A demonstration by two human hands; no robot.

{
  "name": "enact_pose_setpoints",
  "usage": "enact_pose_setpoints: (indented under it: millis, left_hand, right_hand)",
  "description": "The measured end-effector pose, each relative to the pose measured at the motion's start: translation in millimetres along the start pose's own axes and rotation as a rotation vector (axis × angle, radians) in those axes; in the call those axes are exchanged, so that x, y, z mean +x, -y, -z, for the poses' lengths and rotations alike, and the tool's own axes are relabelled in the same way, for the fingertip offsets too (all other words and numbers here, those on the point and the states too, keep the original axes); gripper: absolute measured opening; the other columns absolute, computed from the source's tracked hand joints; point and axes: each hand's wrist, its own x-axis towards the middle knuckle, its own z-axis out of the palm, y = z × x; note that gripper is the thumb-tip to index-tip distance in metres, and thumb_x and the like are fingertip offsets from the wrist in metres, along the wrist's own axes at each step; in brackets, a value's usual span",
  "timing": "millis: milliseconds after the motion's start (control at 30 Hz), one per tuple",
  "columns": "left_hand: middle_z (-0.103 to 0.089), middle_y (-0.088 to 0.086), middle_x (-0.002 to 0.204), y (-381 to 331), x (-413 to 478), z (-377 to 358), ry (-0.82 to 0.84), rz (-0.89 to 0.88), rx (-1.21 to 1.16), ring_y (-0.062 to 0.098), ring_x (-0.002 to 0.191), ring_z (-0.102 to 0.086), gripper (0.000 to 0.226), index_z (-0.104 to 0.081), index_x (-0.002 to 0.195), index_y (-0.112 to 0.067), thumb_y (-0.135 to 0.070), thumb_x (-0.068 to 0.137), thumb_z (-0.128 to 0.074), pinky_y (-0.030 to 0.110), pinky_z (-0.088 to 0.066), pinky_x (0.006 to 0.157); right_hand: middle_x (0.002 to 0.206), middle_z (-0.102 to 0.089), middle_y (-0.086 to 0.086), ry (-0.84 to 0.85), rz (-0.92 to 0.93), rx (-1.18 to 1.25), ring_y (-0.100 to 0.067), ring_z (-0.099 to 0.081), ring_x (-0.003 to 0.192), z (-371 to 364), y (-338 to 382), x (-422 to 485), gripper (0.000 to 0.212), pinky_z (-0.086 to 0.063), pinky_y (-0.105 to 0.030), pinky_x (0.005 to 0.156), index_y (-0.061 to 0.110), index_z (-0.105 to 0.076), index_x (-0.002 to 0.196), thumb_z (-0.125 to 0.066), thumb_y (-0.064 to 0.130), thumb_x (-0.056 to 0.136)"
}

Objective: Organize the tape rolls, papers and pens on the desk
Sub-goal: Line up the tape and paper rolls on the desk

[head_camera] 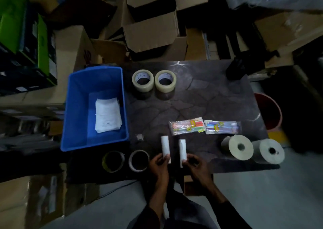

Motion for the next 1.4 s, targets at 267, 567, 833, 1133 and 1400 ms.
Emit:
enact_pose_setpoints:
  millis: [267, 567, 833, 1133, 1400]
  left_hand:
    - [-0.073, 0.000, 0.082, 34.4, 1.9, 62.1, -0.125, -0.142, 0.249, 0.018, 0.075, -0.068, 0.018, -0.075, 0.095, -0.014, -0.027, 0.081, -0.076, 0.029, -0.054, 0.073]
    - [-0.070, 0.008, 0.072, 33.5, 13.5, 60.4, -0.148, -0.117, 0.053, 0.017, 0.064, -0.060, 0.007, -0.072, 0.077, -0.008, -0.011, 0.077, -0.079, 0.027, -0.046, 0.070]
    - [-0.070, 0.006, 0.068, 38.5, 18.1, 56.5, -0.202, -0.162, 0.118, 0.021, 0.063, -0.063, 0.011, -0.075, 0.078, -0.007, -0.017, 0.076, -0.080, 0.026, -0.045, 0.067]
    - [-0.074, 0.008, 0.072, 30.9, 11.8, 58.2, -0.224, -0.224, 0.170, 0.015, 0.062, -0.062, 0.015, -0.076, 0.078, -0.006, -0.021, 0.077, -0.079, 0.020, -0.039, 0.063]
    - [-0.070, 0.008, 0.093, 14.3, -20.6, 35.0, -0.401, -0.487, 0.214, 0.020, 0.085, -0.064, 0.030, -0.072, 0.089, -0.014, -0.040, 0.076, -0.077, 0.025, -0.048, 0.077]
  right_hand:
    - [0.086, -0.077, -0.004, 0.027, 0.073, -0.113, -0.014, -0.069, 0.077, -46.1, -24.1, -13.8, 0.012, -0.057, -0.037, 0.076, 0.011, -0.075, 0.092, -0.070, 0.001, 0.086]
    - [0.069, -0.071, 0.004, -0.041, 0.042, -0.134, 0.001, -0.063, 0.059, -72.3, -37.9, -7.5, 0.022, -0.052, -0.028, 0.066, 0.015, -0.069, 0.080, -0.076, -0.006, 0.079]
    - [0.085, -0.071, -0.008, -0.053, 0.139, -0.192, 0.011, -0.061, 0.066, -70.7, -36.7, -10.0, 0.012, -0.050, -0.012, 0.066, -0.004, -0.071, 0.097, -0.072, 0.000, 0.086]
    - [0.097, -0.073, -0.013, -0.050, 0.152, -0.157, 0.011, -0.062, 0.072, -71.7, -39.8, -8.9, 0.019, -0.049, -0.011, 0.074, -0.001, -0.072, 0.105, -0.073, 0.006, 0.087]
    - [0.100, -0.074, -0.007, -0.035, 0.168, -0.037, 0.006, -0.066, 0.081, -32.1, -33.3, -9.2, 0.013, -0.053, -0.025, 0.081, 0.012, -0.072, 0.104, -0.068, 0.011, 0.091]
